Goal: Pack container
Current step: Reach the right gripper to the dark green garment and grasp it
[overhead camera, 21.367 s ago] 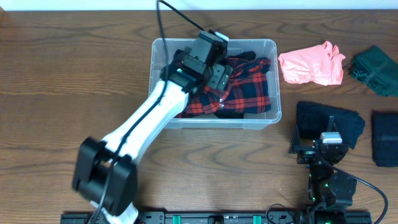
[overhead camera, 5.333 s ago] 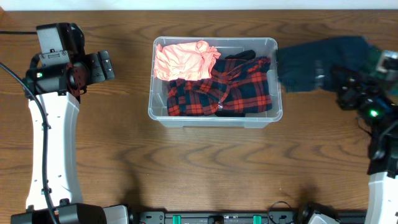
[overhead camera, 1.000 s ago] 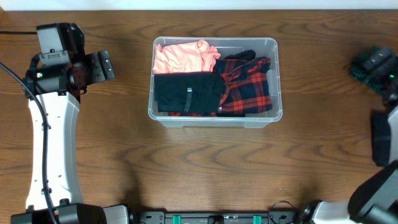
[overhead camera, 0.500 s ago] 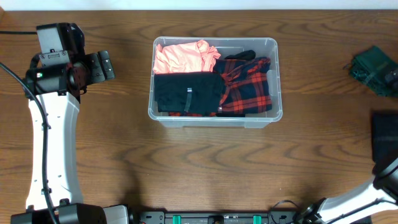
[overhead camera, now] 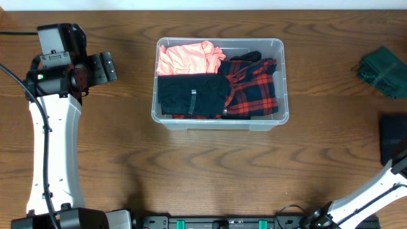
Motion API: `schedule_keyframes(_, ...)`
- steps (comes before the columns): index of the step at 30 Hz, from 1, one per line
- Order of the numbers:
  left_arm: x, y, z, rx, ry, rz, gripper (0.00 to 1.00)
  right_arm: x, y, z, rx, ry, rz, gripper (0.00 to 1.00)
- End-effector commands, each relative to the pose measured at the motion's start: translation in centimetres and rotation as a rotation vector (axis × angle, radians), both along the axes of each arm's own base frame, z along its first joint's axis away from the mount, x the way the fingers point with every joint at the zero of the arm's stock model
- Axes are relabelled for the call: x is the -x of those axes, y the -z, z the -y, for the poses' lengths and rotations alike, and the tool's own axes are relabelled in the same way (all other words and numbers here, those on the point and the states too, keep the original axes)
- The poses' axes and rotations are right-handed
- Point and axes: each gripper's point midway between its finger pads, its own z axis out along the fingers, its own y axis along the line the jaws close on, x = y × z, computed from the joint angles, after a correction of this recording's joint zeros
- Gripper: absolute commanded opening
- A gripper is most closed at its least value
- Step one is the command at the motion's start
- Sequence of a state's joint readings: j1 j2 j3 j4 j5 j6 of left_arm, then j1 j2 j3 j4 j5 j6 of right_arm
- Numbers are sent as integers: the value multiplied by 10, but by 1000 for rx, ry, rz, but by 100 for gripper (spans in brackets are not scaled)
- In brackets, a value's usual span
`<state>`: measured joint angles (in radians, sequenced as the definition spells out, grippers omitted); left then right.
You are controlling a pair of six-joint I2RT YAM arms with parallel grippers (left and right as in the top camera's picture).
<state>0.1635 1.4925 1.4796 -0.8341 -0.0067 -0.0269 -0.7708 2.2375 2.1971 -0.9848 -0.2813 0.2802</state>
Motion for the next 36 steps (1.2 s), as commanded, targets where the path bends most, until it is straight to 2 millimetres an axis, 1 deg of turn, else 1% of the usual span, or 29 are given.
schedule_keyframes(1, 0, 5, -2, 4, -13, -13, 98, 18, 59, 14, -95, 35, -98, 99)
schedule_keyframes(3, 0, 5, -2, 4, -13, -13, 98, 25, 78, 16, -127, 35, -130, 99)
schedule_keyframes(5, 0, 5, -2, 4, -13, -13, 98, 29, 91, 19, -149, 27, -140, 99)
schedule_keyframes(7, 0, 5, -2, 4, -13, -13, 98, 31, 98, 21, -157, 16, -137, 99)
schedule_keyframes(9, 0, 5, -2, 4, -13, -13, 98, 32, 100, 26, -148, 9, -133, 99)
schedule_keyframes(13, 0, 5, -2, 4, -13, -13, 98, 30, 101, 32, -113, -21, -122, 99)
schedule_keyframes(18, 0, 5, -2, 4, -13, -13, 98, 19, 107, 30, -74, -75, -114, 99)
schedule_keyframes(25, 0, 5, -2, 4, -13, -13, 98, -1, 131, 22, -41, -165, -117, 99)
schedule_keyframes(29, 0, 5, -2, 4, -13, -13, 98, -9, 141, 16, -23, -214, -120, 99)
schedule_keyframes(33, 0, 5, -2, 4, -13, -13, 98, -16, 146, 12, -16, -228, -118, 96)
schedule_keyframes(36, 0, 5, -2, 4, -13, -13, 98, -19, 150, 10, -17, -234, -119, 93)
